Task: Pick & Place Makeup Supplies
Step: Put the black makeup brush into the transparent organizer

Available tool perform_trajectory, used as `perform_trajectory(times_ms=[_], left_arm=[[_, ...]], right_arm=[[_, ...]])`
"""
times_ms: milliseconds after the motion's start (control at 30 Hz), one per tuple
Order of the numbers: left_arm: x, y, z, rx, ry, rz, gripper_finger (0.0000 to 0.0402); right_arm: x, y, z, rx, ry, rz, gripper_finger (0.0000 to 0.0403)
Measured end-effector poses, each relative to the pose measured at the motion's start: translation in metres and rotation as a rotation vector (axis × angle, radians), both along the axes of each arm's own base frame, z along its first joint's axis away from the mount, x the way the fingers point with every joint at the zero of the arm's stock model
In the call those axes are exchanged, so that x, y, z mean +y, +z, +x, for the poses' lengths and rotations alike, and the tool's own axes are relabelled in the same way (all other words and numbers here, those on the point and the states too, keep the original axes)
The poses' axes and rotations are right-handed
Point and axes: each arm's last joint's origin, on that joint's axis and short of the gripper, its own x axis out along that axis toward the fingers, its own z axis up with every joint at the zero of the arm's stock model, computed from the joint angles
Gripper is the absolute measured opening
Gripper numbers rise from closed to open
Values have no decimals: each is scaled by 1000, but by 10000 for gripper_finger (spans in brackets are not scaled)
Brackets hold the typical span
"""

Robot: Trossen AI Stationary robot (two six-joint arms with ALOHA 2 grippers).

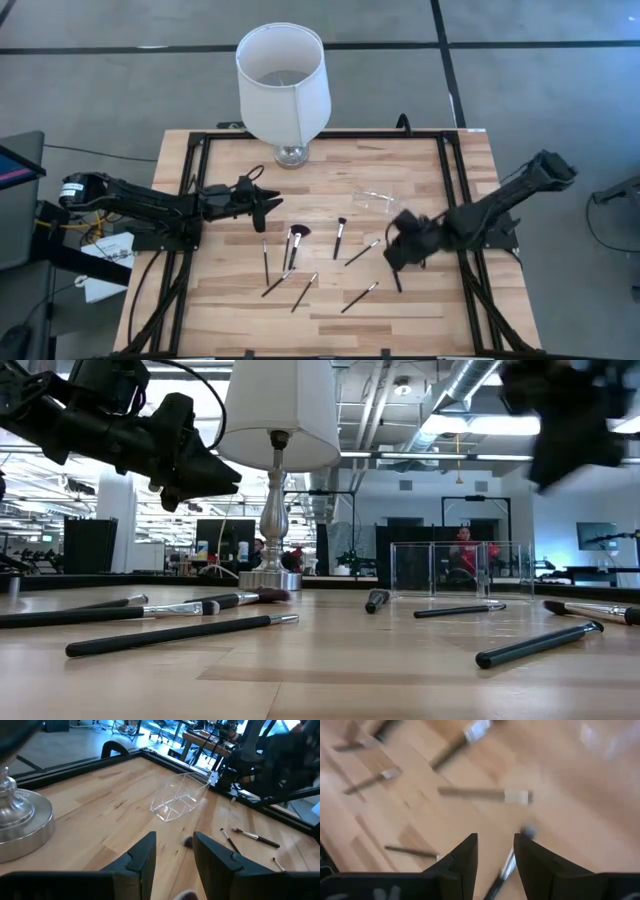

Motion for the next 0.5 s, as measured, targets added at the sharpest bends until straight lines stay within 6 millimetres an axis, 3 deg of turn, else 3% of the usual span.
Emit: perform_trajectory(times_ms=[233, 500], left_arm=[[0, 0, 0, 1, -1, 0, 127], [-1, -1, 0, 9, -5, 0, 127]], right_arm=[[24, -46, 10, 216, -57, 1, 135], [24, -69, 27, 292, -25, 65, 187]])
